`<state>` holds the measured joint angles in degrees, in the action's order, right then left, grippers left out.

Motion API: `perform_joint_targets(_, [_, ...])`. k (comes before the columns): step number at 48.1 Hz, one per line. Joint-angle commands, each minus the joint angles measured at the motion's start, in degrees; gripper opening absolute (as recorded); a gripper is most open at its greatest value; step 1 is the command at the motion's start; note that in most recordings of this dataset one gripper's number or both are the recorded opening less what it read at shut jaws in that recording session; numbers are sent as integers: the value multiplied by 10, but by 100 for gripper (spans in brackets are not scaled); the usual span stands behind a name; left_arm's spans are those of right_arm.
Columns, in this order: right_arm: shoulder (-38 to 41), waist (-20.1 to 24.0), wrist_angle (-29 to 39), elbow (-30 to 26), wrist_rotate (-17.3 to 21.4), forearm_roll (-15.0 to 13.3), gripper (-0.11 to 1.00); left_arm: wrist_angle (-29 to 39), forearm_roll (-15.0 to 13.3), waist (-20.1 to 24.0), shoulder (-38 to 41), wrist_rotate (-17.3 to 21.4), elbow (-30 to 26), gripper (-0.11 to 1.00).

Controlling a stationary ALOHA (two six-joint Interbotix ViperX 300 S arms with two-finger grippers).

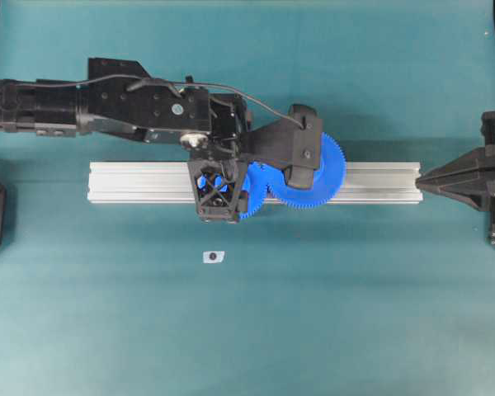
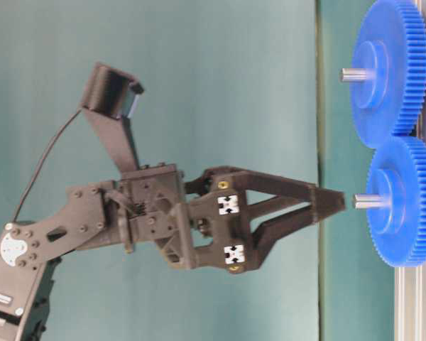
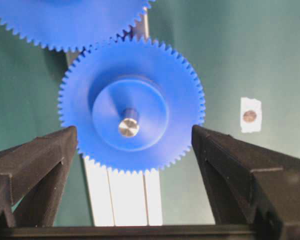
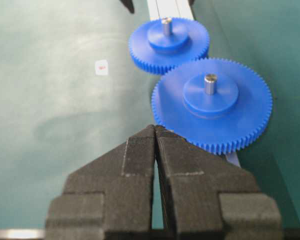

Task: Find the location of the shaft and insert the small gear.
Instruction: 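Open the left gripper and pull back from the gear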

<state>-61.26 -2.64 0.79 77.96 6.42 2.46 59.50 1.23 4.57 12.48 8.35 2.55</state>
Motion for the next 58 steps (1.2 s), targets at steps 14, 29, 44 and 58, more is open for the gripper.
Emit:
perform_joint_targets(14, [4,-1,-3,-6,23,0,2,3,1,-1,-20,-2,-13,90])
perform_joint_targets(29, [4,-1,-4,-7,22,0,2,12,1,-1,-23,-3,-13,90])
perform_joint_targets(44, [4,-1,-4,-7,22,-2,2,17,1,-1,-29,-6,-16,90])
perform_joint_targets(58, [4,-1,-3,-7,22,-2,2,45,1,-1,-33,-5,-37,90])
